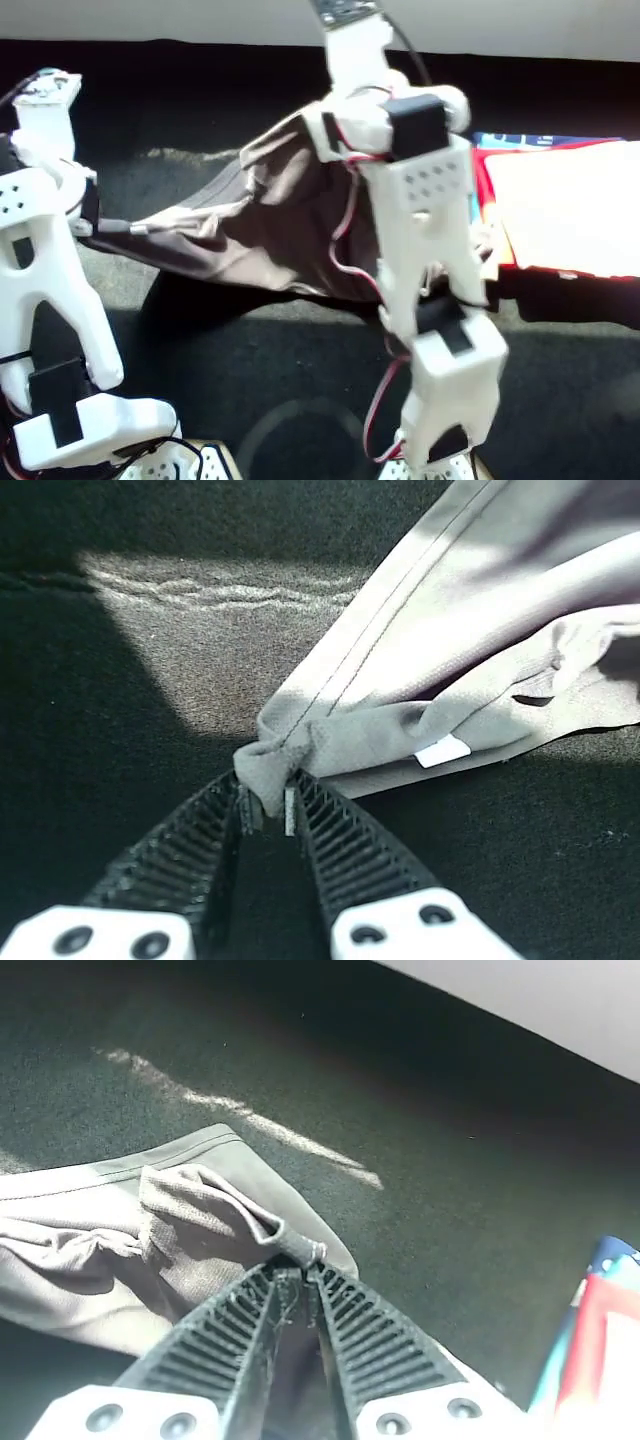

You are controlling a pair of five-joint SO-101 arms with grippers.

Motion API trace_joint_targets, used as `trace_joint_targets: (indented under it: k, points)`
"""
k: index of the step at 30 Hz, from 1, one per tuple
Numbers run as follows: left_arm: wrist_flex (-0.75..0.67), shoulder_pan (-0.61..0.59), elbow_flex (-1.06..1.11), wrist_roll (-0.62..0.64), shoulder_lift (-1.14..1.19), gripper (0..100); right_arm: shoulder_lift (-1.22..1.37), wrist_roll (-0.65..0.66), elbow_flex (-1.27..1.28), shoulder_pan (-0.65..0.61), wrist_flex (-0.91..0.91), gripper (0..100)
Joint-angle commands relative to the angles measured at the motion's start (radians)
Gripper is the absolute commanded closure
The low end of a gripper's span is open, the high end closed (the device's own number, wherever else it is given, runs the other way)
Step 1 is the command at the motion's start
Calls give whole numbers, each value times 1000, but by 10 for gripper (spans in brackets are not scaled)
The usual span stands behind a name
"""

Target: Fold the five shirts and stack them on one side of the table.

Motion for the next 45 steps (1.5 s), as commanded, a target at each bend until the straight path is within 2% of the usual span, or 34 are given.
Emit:
trace_joint_targets:
  k: [1,4,9,15,22,29,37,41,45]
  points:
    - [57,-12,-136,-6,-39,991,-335,29,213,56,4,992]
    - [77,-10,-199,-6,-42,991,-479,112,288,67,2,992]
    - [87,-12,-280,0,-44,991,-616,180,298,122,-61,992]
    - [87,-16,-367,2,-85,991,-639,186,291,206,-197,992]
    - [84,-16,-371,0,-334,991,-645,186,282,209,-309,992]
    - [74,-16,-377,0,-483,991,-645,186,53,213,-289,992]
    - [-9,-16,-377,0,-575,991,-644,189,-93,214,-294,992]
    - [-23,-16,-378,0,-608,991,-644,276,-160,214,-295,992]
    - [-37,-16,-378,0,-657,991,-645,290,-205,216,-286,992]
